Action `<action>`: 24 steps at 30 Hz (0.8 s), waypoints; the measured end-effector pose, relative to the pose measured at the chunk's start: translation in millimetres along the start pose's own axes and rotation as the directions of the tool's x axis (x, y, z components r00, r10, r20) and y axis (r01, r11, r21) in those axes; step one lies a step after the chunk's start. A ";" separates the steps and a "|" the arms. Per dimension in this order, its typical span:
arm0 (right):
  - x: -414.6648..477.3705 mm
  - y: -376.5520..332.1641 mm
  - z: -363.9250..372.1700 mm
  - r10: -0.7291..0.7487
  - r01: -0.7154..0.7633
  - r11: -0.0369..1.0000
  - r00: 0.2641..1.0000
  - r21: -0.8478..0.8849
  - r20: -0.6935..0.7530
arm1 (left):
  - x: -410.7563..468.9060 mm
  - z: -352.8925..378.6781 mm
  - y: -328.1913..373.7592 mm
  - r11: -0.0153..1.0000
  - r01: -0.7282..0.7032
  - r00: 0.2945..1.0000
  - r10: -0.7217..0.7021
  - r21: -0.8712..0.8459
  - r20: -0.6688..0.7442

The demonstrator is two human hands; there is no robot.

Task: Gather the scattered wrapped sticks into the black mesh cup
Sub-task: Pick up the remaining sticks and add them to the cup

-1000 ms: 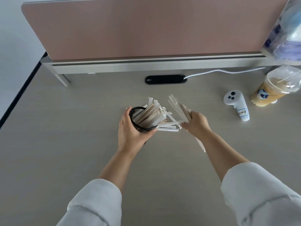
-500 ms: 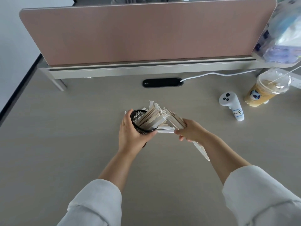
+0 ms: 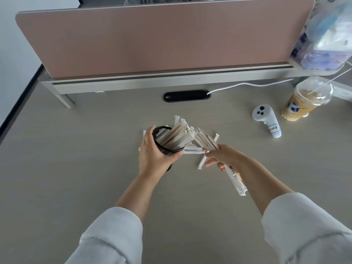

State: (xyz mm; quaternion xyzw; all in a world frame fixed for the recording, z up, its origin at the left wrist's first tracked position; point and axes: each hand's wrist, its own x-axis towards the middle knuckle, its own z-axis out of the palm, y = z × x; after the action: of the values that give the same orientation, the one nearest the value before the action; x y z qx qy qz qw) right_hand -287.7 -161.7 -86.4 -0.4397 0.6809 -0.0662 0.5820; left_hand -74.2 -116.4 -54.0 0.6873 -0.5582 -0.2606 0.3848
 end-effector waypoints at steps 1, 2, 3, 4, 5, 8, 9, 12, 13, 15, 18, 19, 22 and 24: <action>-3.2 -2.6 0.3 -0.028 0.028 0.999 0.999 0.032 -0.019 | 0.0 -0.1 -0.1 1.000 -0.005 1.000 0.005 -0.002 0.002; -4.9 -5.7 0.5 -0.066 0.072 0.993 0.995 0.091 -0.069 | -0.1 0.2 -0.5 1.000 -0.011 1.000 0.011 -0.004 0.006; -7.7 -12.1 0.6 -0.116 0.143 0.972 0.982 0.185 -0.149 | -0.1 0.6 -0.3 1.000 -0.019 1.000 0.019 -0.008 0.011; -11.8 -20.7 -0.3 -0.161 0.234 0.923 0.956 0.306 -0.244 | -0.2 1.2 0.5 1.000 -0.027 0.999 0.027 -0.015 0.018; -18.7 -32.5 -2.1 -0.195 0.334 0.831 0.924 0.445 -0.330 | -0.4 2.2 1.6 0.999 -0.029 0.999 0.030 -0.018 0.027; -55.0 -77.5 -12.8 -0.317 0.577 0.371 0.815 0.728 -0.485 | -2.3 6.5 4.1 1.000 -0.019 0.998 0.018 0.019 0.064; -69.0 -91.8 -16.4 -0.372 0.610 0.233 0.775 0.757 -0.510 | -3.5 8.0 5.5 0.999 -0.030 0.997 0.028 0.028 0.075; -93.8 -117.2 -19.1 -0.481 0.651 0.048 0.680 0.758 -0.553 | -7.3 15.7 11.5 0.997 -0.072 0.991 0.068 0.029 0.119; -95.3 -120.9 -15.7 -0.497 0.663 0.060 0.668 0.746 -0.554 | -9.1 18.1 16.0 0.996 -0.083 0.987 0.078 0.031 0.137; -91.3 -120.0 -3.4 -0.506 0.685 0.148 0.672 0.714 -0.540 | -11.1 22.0 25.7 0.995 -0.104 0.985 0.101 0.010 0.138; -82.7 -103.9 15.9 -0.486 0.694 0.347 0.708 0.631 -0.512 | -11.6 23.6 39.2 0.992 -0.117 0.988 0.121 -0.050 0.095; -81.5 -99.1 20.4 -0.495 0.697 0.401 0.711 0.594 -0.500 | -11.2 22.8 42.3 0.991 -0.109 0.989 0.115 -0.072 0.095; -83.8 -95.0 29.2 -0.544 0.717 0.470 0.694 0.514 -0.471 | -10.9 21.6 44.6 0.989 -0.098 0.988 0.111 -0.114 0.106; -86.5 -96.5 30.5 -0.570 0.747 0.486 0.665 0.455 -0.482 | -11.9 22.1 44.7 0.987 -0.096 0.988 0.110 -0.127 0.107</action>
State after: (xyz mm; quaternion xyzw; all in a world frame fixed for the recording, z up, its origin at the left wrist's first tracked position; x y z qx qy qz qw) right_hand -216.9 -148.7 25.6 -0.4378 0.4661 -0.5639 0.5226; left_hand -119.8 -113.8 -30.8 0.6168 -0.5973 -0.3125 0.4064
